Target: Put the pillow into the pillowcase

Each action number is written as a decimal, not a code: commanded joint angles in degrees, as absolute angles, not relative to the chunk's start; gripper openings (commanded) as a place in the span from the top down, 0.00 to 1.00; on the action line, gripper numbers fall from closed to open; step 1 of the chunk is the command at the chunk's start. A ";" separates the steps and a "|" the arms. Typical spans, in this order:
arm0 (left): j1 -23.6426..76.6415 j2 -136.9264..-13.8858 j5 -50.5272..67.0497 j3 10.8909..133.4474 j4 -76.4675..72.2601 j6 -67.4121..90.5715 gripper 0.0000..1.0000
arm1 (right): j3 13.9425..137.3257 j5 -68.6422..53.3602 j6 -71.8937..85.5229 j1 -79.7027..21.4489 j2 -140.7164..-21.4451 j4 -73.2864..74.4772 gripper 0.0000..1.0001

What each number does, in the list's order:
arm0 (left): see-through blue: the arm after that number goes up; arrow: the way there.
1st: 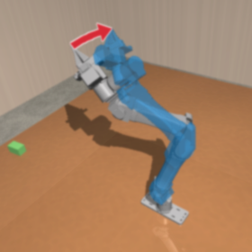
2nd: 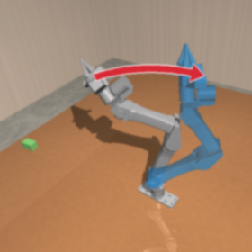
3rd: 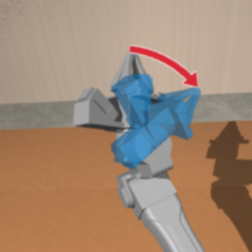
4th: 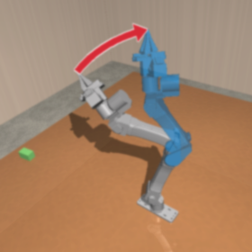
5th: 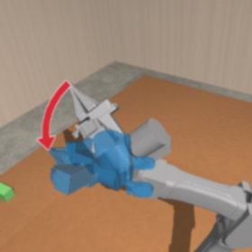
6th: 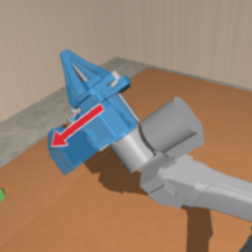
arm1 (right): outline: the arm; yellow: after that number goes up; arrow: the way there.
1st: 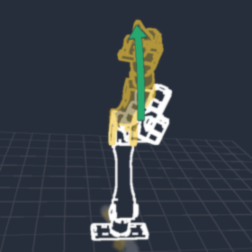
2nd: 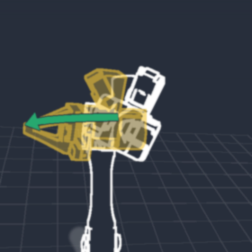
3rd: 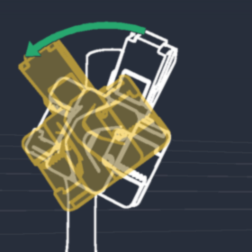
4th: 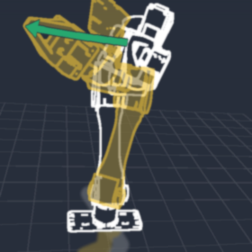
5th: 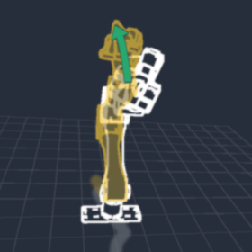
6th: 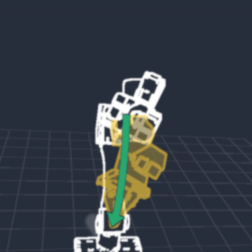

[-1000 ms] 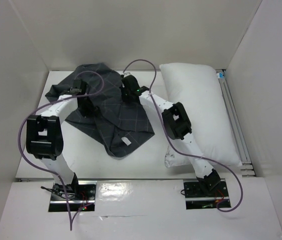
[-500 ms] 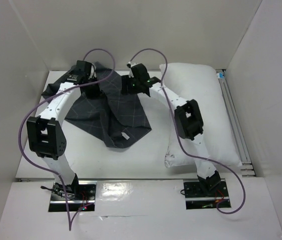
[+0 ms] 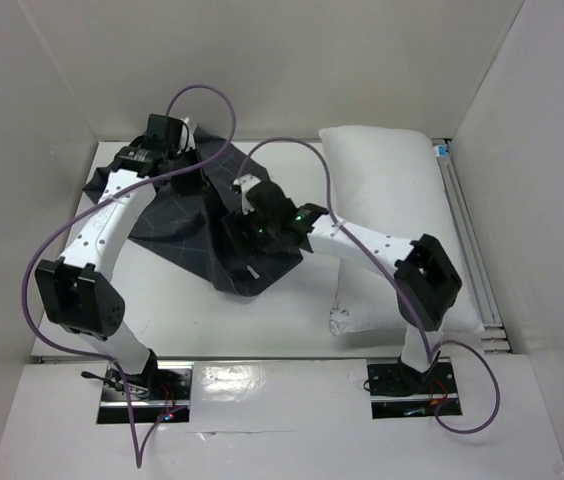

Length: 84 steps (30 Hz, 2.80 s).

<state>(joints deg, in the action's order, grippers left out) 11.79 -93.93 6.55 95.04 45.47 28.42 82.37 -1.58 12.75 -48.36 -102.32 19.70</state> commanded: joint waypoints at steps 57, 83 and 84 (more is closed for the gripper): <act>20.65 -98.17 13.10 97.29 45.61 22.85 1.00 | 90.77 19.75 18.98 -27.26 -87.98 36.52 0.08; 19.52 -99.13 11.68 99.66 46.32 22.85 1.00 | 80.33 -6.57 9.07 -13.62 -70.68 35.77 1.00; 19.51 -99.66 12.21 100.19 46.32 22.85 1.00 | 80.33 -9.38 7.92 -13.62 -69.62 36.55 1.00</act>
